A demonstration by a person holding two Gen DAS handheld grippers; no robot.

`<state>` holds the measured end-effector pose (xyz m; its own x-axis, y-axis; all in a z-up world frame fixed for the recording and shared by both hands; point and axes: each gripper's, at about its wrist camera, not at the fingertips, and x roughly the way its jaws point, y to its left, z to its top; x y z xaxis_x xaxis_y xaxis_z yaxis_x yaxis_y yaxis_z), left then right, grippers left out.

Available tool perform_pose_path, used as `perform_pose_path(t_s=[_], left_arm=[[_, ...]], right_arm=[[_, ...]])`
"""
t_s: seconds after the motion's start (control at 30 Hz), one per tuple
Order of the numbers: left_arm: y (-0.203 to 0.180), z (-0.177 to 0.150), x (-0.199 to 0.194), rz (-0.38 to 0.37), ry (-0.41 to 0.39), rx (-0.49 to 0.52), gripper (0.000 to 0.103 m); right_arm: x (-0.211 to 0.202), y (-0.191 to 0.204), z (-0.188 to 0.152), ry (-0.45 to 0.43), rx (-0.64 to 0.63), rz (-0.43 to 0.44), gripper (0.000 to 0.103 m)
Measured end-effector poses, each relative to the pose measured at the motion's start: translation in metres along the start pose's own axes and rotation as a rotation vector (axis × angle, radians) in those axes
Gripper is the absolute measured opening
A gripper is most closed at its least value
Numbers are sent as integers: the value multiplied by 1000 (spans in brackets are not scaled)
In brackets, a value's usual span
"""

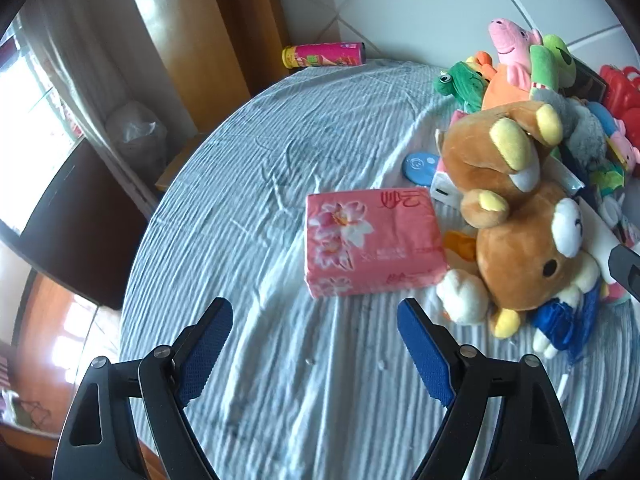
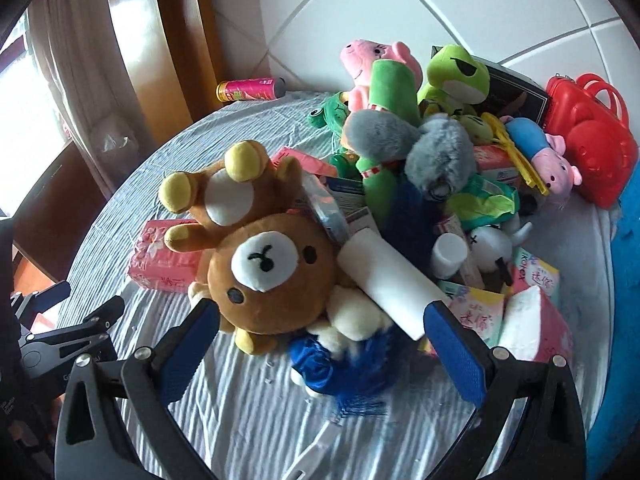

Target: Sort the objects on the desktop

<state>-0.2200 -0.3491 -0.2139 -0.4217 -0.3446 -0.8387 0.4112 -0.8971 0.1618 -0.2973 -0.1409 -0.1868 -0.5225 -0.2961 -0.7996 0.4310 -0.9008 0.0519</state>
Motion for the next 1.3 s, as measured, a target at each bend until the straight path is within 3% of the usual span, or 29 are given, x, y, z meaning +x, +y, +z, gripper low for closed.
perform_pose_path(t_s=[0.2, 0.37, 0.53, 0.7, 0.8, 0.87, 0.9, 0.97, 1.0, 1.07, 1.1, 1.2, 1.3], left_arm=[[30, 52, 42, 6, -29, 69, 85], [29, 85, 76, -47, 1, 81, 85], [13, 73, 69, -165, 14, 122, 85], [-4, 44, 63, -252, 62, 161, 85], [-5, 37, 78, -213, 92, 159, 87], [4, 39, 82, -166, 87, 115, 87], [9, 42, 82, -120, 72, 93, 87], [19, 49, 81, 36, 25, 79, 87], [25, 52, 80, 71, 25, 58, 87], [33, 54, 74, 43, 38, 5, 86], [37, 55, 71, 30, 44, -20, 86], [31, 50, 50, -19, 23, -28, 86], [23, 45, 31, -61, -1, -19, 86]], right_arm=[[15, 21, 9, 3, 142, -106, 103], [25, 17, 0, 76, 224, -197, 103], [24, -2, 3, 63, 295, -343, 103], [47, -15, 9, 123, 220, -549, 103], [83, -6, 6, 221, 154, -480, 103], [84, 9, 10, 201, 101, -482, 103], [81, 12, 14, 192, 97, -431, 103], [77, 13, 18, 210, 129, -235, 103], [76, 13, 19, 228, 145, -124, 103], [67, 20, 20, 223, 147, 105, 103], [62, 24, 21, 210, 129, 145, 103], [53, 28, 26, 168, 61, -6, 103], [45, 11, 32, 119, 78, -123, 103]])
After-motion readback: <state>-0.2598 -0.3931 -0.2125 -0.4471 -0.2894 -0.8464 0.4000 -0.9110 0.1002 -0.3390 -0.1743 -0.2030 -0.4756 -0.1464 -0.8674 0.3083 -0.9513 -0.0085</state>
